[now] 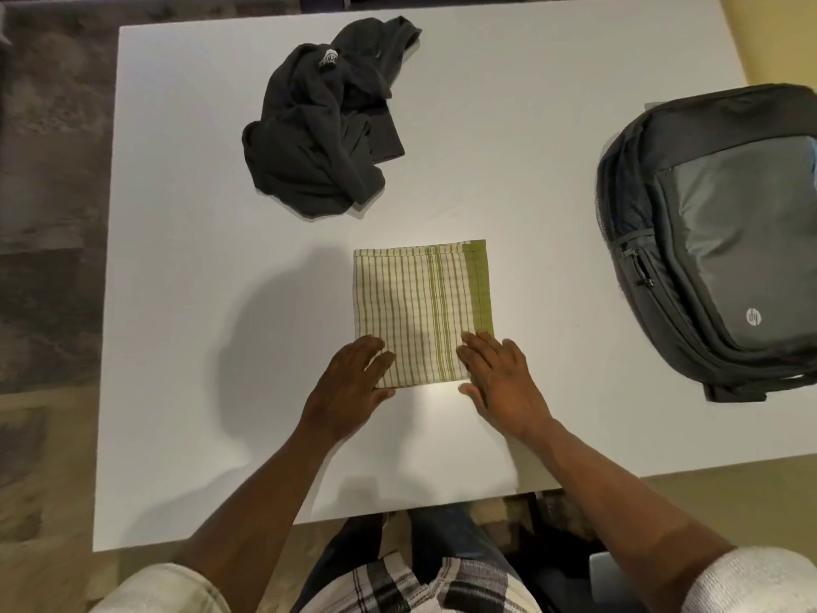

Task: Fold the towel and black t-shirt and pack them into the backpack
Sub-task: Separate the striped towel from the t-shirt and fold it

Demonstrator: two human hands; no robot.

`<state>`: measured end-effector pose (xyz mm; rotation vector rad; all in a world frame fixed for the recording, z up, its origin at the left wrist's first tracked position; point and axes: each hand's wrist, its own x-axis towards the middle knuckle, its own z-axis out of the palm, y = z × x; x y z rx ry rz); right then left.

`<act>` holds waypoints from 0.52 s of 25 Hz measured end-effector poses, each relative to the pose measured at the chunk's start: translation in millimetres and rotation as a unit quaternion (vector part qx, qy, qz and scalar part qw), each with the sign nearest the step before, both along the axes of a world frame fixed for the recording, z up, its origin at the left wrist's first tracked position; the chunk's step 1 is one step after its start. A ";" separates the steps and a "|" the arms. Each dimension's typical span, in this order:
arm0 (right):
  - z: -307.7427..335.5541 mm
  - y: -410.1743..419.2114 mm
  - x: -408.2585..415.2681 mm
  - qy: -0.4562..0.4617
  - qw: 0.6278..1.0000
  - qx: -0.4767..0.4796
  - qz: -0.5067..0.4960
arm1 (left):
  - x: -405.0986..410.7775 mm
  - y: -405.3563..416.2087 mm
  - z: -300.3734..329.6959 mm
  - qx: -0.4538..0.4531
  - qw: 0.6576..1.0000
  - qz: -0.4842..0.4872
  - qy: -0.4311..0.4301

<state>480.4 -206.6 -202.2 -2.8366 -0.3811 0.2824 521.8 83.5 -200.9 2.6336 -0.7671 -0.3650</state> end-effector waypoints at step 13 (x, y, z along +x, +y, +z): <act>9.3 27.1 -29.6 -0.066 0.998 0.012 -0.005 | -23.3 13.2 32.5 -0.054 0.973 0.175 0.142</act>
